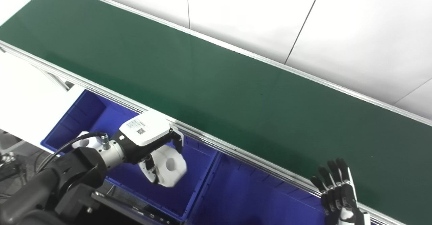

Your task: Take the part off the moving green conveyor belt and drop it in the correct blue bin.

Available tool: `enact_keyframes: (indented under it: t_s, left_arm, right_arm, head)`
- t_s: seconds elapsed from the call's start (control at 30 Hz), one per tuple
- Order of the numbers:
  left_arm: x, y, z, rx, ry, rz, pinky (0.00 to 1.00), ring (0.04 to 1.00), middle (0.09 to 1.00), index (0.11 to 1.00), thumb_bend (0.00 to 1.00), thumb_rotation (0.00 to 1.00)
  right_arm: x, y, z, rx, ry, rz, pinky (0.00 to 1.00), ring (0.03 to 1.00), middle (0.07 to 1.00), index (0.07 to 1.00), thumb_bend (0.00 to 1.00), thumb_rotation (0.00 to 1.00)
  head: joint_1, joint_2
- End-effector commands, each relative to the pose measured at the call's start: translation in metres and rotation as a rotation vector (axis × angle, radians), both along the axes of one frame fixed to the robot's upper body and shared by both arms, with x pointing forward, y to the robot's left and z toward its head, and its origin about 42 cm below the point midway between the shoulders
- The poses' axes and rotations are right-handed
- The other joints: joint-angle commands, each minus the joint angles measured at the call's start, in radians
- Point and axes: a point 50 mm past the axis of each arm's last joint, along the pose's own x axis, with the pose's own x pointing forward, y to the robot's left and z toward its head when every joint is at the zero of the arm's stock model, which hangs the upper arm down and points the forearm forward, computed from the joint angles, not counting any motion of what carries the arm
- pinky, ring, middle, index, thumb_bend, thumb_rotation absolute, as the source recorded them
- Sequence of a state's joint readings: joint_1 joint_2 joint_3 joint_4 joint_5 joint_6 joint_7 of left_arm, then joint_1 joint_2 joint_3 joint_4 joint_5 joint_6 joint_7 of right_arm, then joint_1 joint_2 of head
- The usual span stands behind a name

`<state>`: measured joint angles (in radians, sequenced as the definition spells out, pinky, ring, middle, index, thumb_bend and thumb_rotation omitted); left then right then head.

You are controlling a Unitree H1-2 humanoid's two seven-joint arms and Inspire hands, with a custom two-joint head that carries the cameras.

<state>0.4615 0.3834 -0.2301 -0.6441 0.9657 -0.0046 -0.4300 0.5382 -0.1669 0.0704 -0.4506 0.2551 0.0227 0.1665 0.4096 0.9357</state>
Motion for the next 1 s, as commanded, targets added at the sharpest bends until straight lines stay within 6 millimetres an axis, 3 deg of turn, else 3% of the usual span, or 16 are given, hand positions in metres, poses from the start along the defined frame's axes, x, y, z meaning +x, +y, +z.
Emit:
enact_keyframes:
  t_s: [0.0,0.23,0.33,0.43,0.7,0.87,0.97]
  left_arm:
    - [-0.006,-0.001,0.015,-0.087,-0.006,0.005,0.58,0.593,0.619,0.635,0.76,0.38]
    - [-0.011,0.001,0.027,-0.161,0.082,-0.002,0.6,0.621,0.641,0.676,0.85,0.49]
    - [-0.011,0.004,0.028,-0.131,0.116,-0.017,0.67,0.717,0.751,0.75,0.93,0.55]
    - [-0.01,0.006,0.03,-0.109,0.155,-0.016,0.87,0.925,0.951,0.914,1.0,0.68]
    - [-0.007,0.003,0.041,-0.155,0.176,-0.029,0.98,1.0,1.0,0.999,1.0,0.65]
    - [-0.005,-0.001,0.058,-0.373,0.205,-0.037,1.0,1.0,1.0,1.0,1.0,0.66]
    - [-0.003,-0.009,0.067,-0.742,0.194,-0.022,0.97,1.0,1.0,1.0,1.0,0.64]
  right_arm:
    - [0.002,-0.002,0.009,0.003,-0.026,0.01,0.83,0.911,0.941,0.954,0.78,0.86]
    - [0.006,-0.003,0.008,-0.005,-0.022,0.01,0.82,0.905,0.934,0.944,0.79,0.86]
    - [0.006,-0.003,0.008,-0.009,-0.023,0.013,0.83,0.907,0.936,0.945,0.79,0.86]
    - [0.007,-0.004,0.007,-0.009,-0.025,0.015,0.84,0.911,0.938,0.947,0.79,0.86]
    - [0.006,-0.003,0.008,-0.003,-0.026,0.015,0.84,0.914,0.939,0.95,0.79,0.85]
    - [0.006,0.002,0.007,-0.002,-0.025,0.02,0.84,0.911,0.938,0.948,0.79,0.85]
    - [0.006,0.012,0.007,-0.015,-0.03,0.029,0.84,0.902,0.929,0.939,0.8,0.84]
  head:
    - [0.0,0.001]
    - [0.003,-0.003]
    - [-0.003,-0.002]
    - [-0.001,-0.004]
    - [-0.017,-0.004]
    - [-0.086,-0.005]
    - [-0.228,-0.005]
